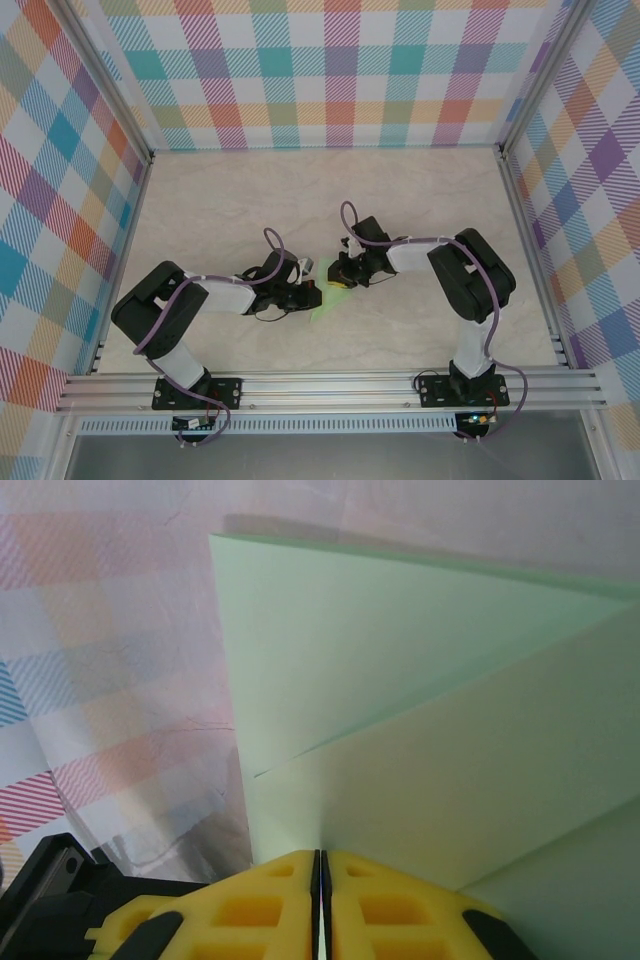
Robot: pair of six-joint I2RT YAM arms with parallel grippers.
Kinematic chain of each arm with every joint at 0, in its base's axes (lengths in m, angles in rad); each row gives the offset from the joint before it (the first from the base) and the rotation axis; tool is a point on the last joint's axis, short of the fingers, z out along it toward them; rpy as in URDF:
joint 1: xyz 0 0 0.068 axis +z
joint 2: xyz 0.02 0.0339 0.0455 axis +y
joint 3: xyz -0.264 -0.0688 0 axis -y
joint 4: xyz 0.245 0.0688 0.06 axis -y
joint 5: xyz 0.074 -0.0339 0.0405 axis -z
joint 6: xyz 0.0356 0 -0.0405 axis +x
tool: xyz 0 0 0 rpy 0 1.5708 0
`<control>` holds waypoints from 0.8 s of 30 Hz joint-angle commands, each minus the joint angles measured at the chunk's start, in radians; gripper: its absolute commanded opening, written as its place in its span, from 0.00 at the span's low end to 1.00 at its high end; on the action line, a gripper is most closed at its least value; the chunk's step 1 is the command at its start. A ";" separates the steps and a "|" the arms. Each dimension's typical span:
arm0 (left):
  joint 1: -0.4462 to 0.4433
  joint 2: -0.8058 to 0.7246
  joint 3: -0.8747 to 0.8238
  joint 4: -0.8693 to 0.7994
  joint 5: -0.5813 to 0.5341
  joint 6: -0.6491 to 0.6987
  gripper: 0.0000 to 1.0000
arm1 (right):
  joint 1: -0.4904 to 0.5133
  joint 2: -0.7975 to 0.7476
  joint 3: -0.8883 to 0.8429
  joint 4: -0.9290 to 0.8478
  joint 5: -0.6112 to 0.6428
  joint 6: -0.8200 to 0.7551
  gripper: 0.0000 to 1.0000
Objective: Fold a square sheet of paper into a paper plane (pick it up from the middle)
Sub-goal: Fourth fold the wing at the center of the table.
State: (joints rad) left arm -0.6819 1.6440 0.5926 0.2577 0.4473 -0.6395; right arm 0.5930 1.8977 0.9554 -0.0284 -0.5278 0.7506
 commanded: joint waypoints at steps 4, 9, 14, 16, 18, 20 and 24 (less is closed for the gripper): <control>-0.008 -0.040 0.021 -0.234 -0.017 0.020 0.03 | 0.002 0.049 -0.049 -0.004 0.043 -0.009 0.11; -0.007 -0.124 0.091 -0.305 0.010 0.021 0.09 | 0.002 0.052 -0.053 -0.007 0.048 -0.019 0.10; -0.001 -0.136 0.136 -0.293 0.041 -0.003 0.13 | 0.002 0.054 -0.053 -0.011 0.051 -0.020 0.10; -0.001 -0.104 0.148 -0.271 0.071 -0.012 0.14 | 0.002 0.054 -0.053 -0.010 0.049 -0.019 0.10; -0.001 -0.058 0.161 -0.259 0.091 -0.023 0.13 | 0.002 0.054 -0.052 -0.012 0.050 -0.020 0.10; 0.000 -0.011 0.169 -0.265 0.091 -0.030 0.14 | 0.002 0.054 -0.052 -0.011 0.051 -0.019 0.10; -0.001 0.039 0.146 -0.258 0.099 -0.043 0.14 | 0.002 0.057 -0.052 -0.017 0.054 -0.019 0.10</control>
State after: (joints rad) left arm -0.6823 1.6596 0.7494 0.0071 0.5194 -0.6655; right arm 0.5919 1.8973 0.9367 0.0067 -0.5362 0.7471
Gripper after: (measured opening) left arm 0.136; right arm 0.104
